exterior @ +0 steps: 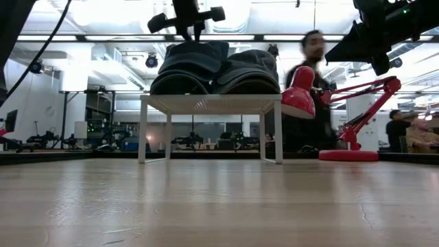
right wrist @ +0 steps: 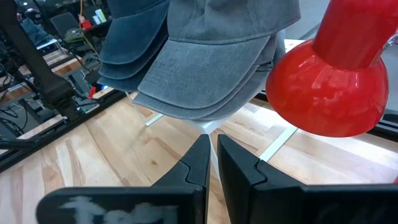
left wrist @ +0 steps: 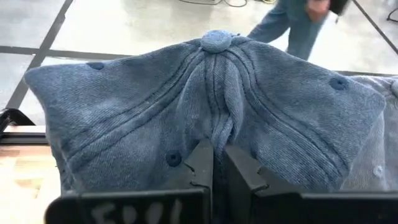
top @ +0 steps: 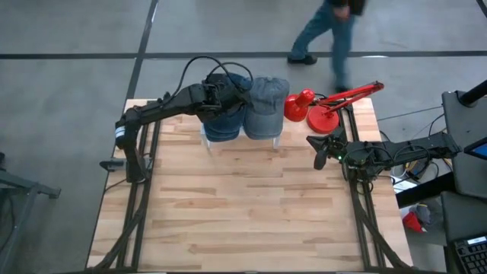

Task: Stack small to large cups/mugs on shelf
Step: Stack the blue cup on the other blue cup on the shelf

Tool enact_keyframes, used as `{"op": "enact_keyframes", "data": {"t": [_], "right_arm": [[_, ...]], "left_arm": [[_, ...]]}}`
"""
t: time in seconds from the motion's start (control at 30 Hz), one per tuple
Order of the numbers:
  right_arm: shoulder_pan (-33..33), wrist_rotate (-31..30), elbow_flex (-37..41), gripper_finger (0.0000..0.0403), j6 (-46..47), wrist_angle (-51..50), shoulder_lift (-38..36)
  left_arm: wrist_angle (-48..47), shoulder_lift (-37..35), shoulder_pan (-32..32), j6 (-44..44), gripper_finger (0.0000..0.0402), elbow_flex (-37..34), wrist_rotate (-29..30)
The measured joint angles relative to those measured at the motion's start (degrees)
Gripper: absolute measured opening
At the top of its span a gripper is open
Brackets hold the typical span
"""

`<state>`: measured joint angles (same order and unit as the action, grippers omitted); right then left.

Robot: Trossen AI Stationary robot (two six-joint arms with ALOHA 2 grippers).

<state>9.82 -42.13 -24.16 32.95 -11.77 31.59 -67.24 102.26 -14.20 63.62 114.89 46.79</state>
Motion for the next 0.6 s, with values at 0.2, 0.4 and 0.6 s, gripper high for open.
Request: {"op": "enact_keyframes", "data": {"t": [0.2, 0.4, 0.6], "right_arm": [[0.0, 0.0, 0.0, 0.0029, 0.0, 0.0, 0.0], [0.0, 0.0, 0.0, 0.0029, 0.0, 0.0, 0.0], [0.0, 0.1, 0.0, 0.0029, 0.0, 0.0, 0.0]], "left_arm": [[0.7, 0.0, -0.5, -3.9, 0.0052, 0.0, -3.5], [2.2, 0.5, -0.8, -5.4, 0.0104, -1.3, -5.2], [3.0, 0.4, -0.8, -6.5, 0.0170, -1.2, -5.5]]}}
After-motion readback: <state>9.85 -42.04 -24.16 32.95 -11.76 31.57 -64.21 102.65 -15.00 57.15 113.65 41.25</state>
